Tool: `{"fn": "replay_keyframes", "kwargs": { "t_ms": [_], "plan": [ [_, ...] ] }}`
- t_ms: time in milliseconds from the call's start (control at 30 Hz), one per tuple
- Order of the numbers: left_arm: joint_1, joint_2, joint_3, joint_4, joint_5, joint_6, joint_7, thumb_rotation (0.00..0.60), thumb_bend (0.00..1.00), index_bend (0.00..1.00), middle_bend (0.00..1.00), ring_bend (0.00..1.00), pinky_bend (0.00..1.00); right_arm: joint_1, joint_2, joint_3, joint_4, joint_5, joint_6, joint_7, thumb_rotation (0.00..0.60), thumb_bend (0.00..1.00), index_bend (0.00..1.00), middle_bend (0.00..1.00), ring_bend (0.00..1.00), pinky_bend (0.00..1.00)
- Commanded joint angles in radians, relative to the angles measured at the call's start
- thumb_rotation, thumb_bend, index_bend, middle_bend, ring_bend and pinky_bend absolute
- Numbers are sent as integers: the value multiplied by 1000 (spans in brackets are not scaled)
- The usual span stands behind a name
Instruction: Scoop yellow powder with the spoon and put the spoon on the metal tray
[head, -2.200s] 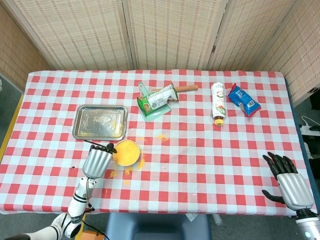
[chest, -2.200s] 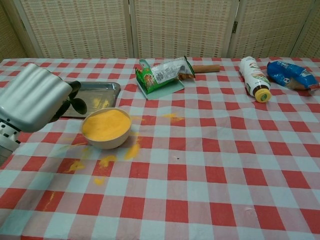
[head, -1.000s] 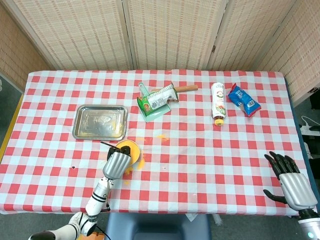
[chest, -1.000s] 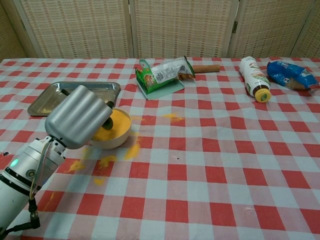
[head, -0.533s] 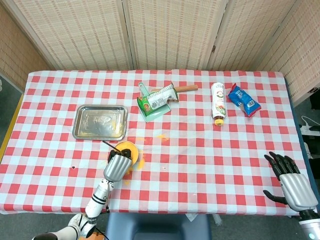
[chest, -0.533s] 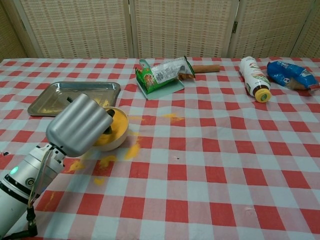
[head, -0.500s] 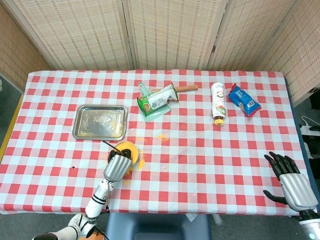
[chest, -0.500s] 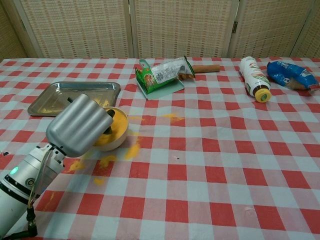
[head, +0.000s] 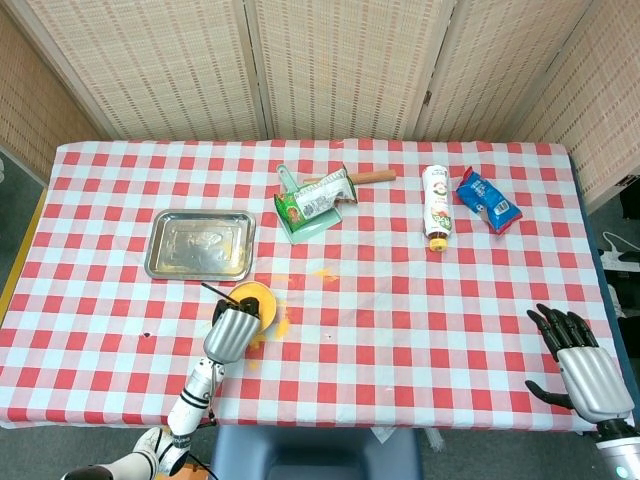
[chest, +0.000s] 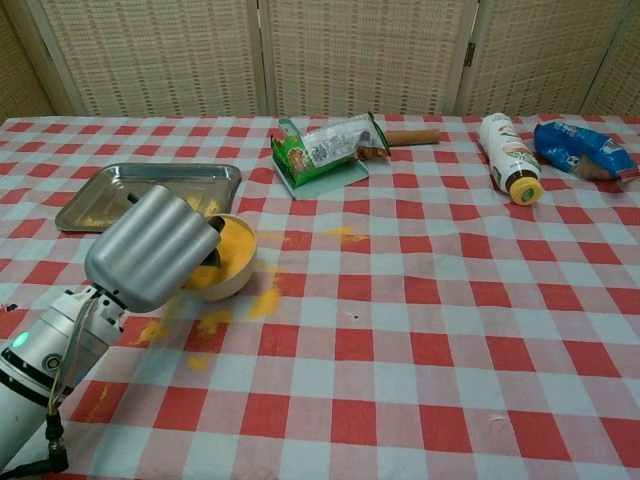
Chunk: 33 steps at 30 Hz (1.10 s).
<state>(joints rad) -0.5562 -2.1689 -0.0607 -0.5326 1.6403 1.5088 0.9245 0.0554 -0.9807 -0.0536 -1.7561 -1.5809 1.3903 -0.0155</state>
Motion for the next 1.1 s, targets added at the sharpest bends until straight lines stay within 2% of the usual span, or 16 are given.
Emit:
{"fn": "replay_keyframes", "kwargs": {
  "t_ms": [33,233,633,800,1000,1100],
  "plan": [
    [5,6,1,-11,-4,0,3,600,632,958,1000,1000,1000,0,-1,0,0,-1,1,-1,600,112,0,0,0,0],
    [13,25,2,-51,-8,2,21,600,631,915,1000,1000,1000,0,-2,-2,-1,-4,0,-4,600,112,0,0,0,0],
    [27,62,7,-140,-12,-3,69,600,631,744,1000,1000,1000,-4,1,-4,-2,-14,11,2,600,112,0,0,0,0],
    [46,75,12,-180,-21,-13,91,600,631,627,1000,1000,1000,-6,2,-5,-1,-19,16,5,600,111,0,0,0,0],
    [55,95,12,-238,-20,-11,109,600,610,404,1000,1000,1000,-6,2,-7,-2,-23,16,4,600,112,0,0,0,0],
    [56,105,10,-258,-18,-11,118,600,604,342,1000,1000,1000,-7,2,-7,-2,-24,18,4,600,112,0,0,0,0]
  ]
}}
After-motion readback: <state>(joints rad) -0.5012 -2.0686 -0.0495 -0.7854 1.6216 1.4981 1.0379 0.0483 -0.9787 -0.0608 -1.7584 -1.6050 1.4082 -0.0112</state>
